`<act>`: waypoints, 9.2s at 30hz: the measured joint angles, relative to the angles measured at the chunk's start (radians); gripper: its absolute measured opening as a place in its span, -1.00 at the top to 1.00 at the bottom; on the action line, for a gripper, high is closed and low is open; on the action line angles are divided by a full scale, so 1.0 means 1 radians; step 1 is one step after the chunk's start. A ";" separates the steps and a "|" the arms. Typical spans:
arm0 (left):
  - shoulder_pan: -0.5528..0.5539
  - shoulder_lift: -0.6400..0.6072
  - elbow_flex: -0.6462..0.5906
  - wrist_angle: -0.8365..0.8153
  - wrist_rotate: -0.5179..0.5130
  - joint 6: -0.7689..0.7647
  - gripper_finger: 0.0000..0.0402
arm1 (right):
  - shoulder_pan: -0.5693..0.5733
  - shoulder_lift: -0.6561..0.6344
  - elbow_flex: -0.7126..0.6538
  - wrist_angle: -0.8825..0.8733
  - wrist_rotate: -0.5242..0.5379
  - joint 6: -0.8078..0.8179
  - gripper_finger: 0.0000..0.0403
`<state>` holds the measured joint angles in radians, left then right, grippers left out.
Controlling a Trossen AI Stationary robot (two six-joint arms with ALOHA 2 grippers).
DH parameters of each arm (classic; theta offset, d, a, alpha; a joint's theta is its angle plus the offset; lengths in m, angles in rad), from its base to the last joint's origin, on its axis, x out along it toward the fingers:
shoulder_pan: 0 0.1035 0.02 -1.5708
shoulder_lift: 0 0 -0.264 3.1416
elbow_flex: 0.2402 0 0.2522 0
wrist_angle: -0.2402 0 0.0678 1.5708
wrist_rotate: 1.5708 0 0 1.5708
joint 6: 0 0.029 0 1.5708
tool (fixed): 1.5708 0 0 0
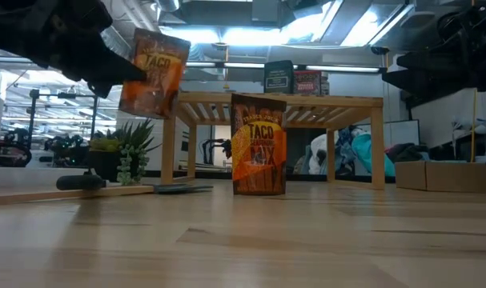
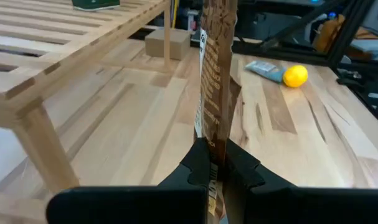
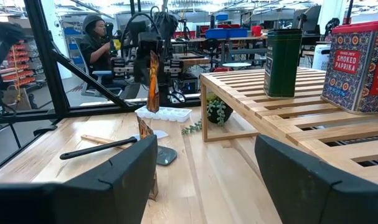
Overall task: Shelf spices
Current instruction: Remove the orange seasoning pack from the shelf, then remove the black seasoning can from the shelf
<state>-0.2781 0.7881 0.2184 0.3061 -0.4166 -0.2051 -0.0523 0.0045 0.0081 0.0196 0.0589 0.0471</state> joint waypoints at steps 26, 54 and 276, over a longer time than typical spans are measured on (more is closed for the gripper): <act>-0.013 0.700 0.060 0.630 -0.135 0.017 0.98 | 0.000 0.000 0.000 0.000 0.000 -0.002 -0.38; 0.110 0.948 0.247 0.631 -0.086 0.087 0.98 | 0.000 0.000 0.000 0.001 0.000 -0.026 -0.38; 0.108 -0.063 0.327 -0.243 0.002 0.368 0.77 | -0.001 1.353 0.375 0.686 -0.287 0.106 0.87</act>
<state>-0.1699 0.7247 0.5457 0.0635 -0.4149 0.1634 -0.0528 1.3575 0.3833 0.7059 -0.2279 0.1533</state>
